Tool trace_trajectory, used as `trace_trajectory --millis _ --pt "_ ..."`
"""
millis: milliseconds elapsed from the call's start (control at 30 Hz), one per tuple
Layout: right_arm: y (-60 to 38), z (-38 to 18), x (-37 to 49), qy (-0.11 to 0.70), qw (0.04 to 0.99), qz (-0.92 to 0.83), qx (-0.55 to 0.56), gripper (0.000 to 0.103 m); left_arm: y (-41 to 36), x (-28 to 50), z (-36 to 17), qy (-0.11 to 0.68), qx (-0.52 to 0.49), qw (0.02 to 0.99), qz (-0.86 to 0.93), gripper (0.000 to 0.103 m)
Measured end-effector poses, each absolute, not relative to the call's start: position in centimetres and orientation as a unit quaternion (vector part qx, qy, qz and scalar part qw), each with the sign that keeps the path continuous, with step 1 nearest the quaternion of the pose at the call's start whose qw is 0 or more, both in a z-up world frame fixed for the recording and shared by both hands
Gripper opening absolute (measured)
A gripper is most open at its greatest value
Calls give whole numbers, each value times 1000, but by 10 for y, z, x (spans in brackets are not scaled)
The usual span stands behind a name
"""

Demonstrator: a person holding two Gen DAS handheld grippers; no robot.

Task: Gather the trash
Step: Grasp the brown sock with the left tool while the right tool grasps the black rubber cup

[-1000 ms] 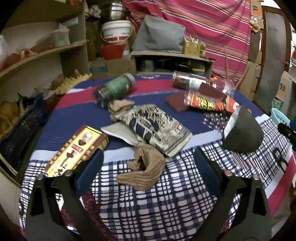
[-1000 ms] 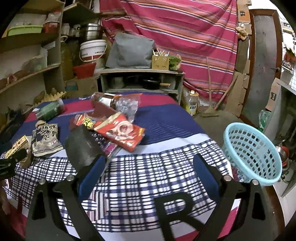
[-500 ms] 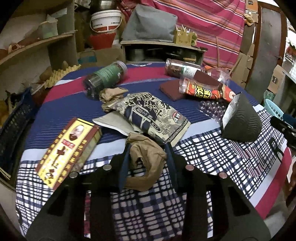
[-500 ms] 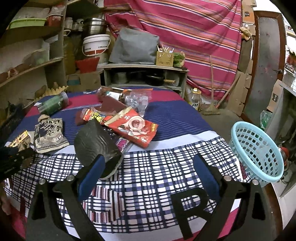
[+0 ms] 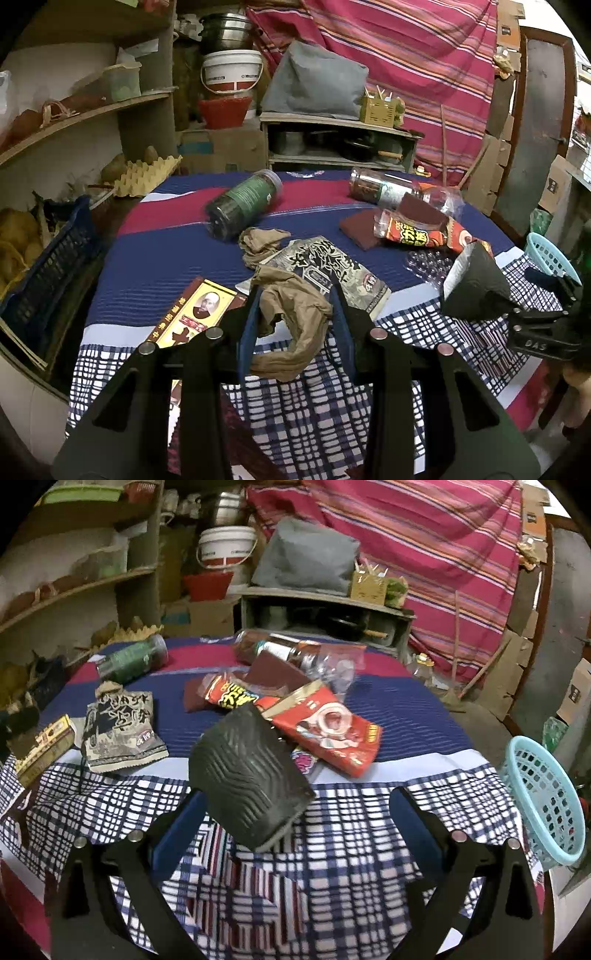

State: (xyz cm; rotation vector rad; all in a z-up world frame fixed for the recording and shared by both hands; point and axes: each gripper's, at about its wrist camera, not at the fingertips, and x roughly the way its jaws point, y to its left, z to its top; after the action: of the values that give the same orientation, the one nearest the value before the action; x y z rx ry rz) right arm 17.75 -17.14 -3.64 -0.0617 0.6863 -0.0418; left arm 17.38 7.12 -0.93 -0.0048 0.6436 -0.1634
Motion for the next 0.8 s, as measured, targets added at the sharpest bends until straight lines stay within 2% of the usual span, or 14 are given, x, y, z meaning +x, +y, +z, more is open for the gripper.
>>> trace_trajectory --millis 467,533,667,800 --pt "-161 -54 201 363 932 10 -22 96 68 188 -12 315 -6 945 -86 36" --pt "-162 -54 201 362 932 18 -18 94 66 190 -12 315 -4 945 -86 36" --pt "-161 -53 200 365 930 47 -10 77 63 190 -10 315 -1 945 -87 36" --pt "-163 -53 198 362 931 49 -3 75 61 189 -8 314 2 945 -88 36"
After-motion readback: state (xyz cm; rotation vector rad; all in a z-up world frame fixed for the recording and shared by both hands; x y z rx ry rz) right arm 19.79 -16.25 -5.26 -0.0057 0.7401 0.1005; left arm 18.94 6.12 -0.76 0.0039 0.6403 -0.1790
